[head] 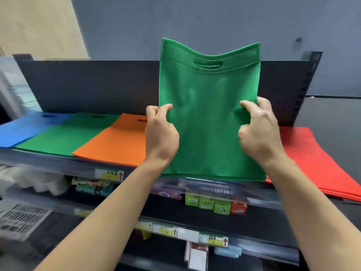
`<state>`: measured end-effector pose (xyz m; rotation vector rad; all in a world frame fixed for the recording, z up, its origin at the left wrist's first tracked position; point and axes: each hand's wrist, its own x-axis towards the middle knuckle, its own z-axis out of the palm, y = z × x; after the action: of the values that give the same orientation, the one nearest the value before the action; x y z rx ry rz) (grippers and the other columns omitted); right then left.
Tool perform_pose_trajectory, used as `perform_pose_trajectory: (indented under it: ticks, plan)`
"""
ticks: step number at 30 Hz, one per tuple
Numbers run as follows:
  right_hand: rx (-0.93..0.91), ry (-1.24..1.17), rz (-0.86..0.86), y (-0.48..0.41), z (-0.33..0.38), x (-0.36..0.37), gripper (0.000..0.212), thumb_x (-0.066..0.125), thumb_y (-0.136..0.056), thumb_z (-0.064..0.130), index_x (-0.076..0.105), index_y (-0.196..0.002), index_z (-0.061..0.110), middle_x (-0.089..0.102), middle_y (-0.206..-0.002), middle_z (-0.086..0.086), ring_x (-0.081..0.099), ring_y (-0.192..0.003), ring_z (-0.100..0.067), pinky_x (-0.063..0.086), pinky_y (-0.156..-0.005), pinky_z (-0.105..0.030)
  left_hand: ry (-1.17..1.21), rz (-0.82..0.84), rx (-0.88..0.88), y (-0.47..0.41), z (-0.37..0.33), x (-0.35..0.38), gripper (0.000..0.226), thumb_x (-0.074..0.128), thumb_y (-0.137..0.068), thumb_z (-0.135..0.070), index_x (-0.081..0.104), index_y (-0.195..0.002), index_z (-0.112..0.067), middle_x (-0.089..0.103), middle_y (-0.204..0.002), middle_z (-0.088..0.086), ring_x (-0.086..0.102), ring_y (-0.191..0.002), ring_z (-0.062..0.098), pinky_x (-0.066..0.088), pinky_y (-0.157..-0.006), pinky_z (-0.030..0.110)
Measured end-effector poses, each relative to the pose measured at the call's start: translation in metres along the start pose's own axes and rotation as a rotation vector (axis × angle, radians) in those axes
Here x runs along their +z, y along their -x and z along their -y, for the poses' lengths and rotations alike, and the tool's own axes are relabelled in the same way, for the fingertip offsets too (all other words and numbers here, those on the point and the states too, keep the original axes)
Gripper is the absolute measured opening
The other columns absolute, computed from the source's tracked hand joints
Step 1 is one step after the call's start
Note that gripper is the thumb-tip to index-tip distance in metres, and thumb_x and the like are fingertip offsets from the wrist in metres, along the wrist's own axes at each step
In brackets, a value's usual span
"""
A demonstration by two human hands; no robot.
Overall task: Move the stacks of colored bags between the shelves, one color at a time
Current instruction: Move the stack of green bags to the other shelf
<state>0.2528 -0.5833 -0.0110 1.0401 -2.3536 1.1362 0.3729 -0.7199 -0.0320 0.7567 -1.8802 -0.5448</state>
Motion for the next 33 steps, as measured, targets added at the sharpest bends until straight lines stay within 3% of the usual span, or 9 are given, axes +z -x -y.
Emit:
perform_pose_trajectory:
  ticks: [2, 5, 9, 19, 24, 33]
  plan:
    - [-0.046, -0.033, 0.029, -0.007, 0.021, 0.021, 0.062, 0.043, -0.076, -0.012, 0.046, -0.136, 0.005, 0.033, -0.145, -0.008, 0.046, -0.121, -0.030, 0.030, -0.102, -0.028, -0.031, -0.049, -0.025, -0.010, 0.020, -0.018, 0.051, 0.036, -0.083, 0.014, 0.054, -0.127, -0.006, 0.037, -0.104, 0.000, 0.050, -0.072, 0.021, 0.048, -0.072, 0.032]
    - [-0.117, -0.088, 0.089, -0.015, 0.049, 0.052, 0.061, 0.044, -0.078, -0.011, 0.046, -0.136, 0.006, 0.032, -0.146, -0.007, 0.046, -0.121, -0.028, 0.030, -0.102, -0.027, -0.103, -0.127, -0.074, -0.020, 0.045, -0.044, 0.051, 0.036, -0.082, 0.015, 0.055, -0.126, -0.004, 0.037, -0.104, 0.001, 0.047, -0.075, 0.019, 0.039, -0.071, 0.019]
    - [-0.191, -0.182, 0.170, -0.023, 0.079, 0.087, 0.060, 0.044, -0.080, -0.009, 0.045, -0.137, 0.007, 0.032, -0.147, -0.005, 0.046, -0.122, -0.026, 0.030, -0.102, -0.024, -0.205, -0.194, -0.119, -0.029, 0.070, -0.074, 0.051, 0.036, -0.083, 0.014, 0.054, -0.127, -0.004, 0.044, -0.113, 0.011, 0.050, -0.081, 0.021, 0.042, -0.080, 0.027]
    - [-0.284, -0.289, 0.291, -0.037, 0.146, 0.154, 0.060, 0.044, -0.081, -0.008, 0.043, -0.138, 0.009, 0.029, -0.148, -0.005, 0.044, -0.123, -0.031, 0.034, -0.107, -0.038, -0.348, -0.269, -0.171, -0.062, 0.133, -0.130, 0.051, 0.036, -0.085, 0.014, 0.051, -0.130, -0.005, 0.045, -0.123, 0.010, 0.054, -0.098, 0.022, 0.042, -0.082, 0.023]
    - [-0.278, -0.249, 0.282, -0.039, 0.183, 0.192, 0.058, 0.045, -0.082, -0.006, 0.043, -0.138, 0.009, 0.028, -0.148, -0.005, 0.045, -0.122, -0.031, 0.034, -0.104, -0.033, -0.353, -0.216, -0.150, -0.095, 0.182, -0.153, 0.053, 0.036, -0.083, 0.016, 0.052, -0.129, -0.005, 0.047, -0.126, 0.010, 0.051, -0.109, 0.023, 0.033, -0.085, 0.014]
    - [-0.117, -0.167, 0.290, -0.031, 0.284, 0.282, 0.054, 0.043, -0.085, -0.005, 0.041, -0.138, 0.007, 0.025, -0.149, -0.004, 0.046, -0.119, -0.032, 0.040, -0.100, -0.036, -0.390, 0.055, -0.088, -0.173, 0.291, -0.219, 0.052, 0.038, -0.084, 0.014, 0.052, -0.128, -0.009, 0.048, -0.129, 0.007, 0.053, -0.109, 0.024, 0.042, -0.089, 0.030]
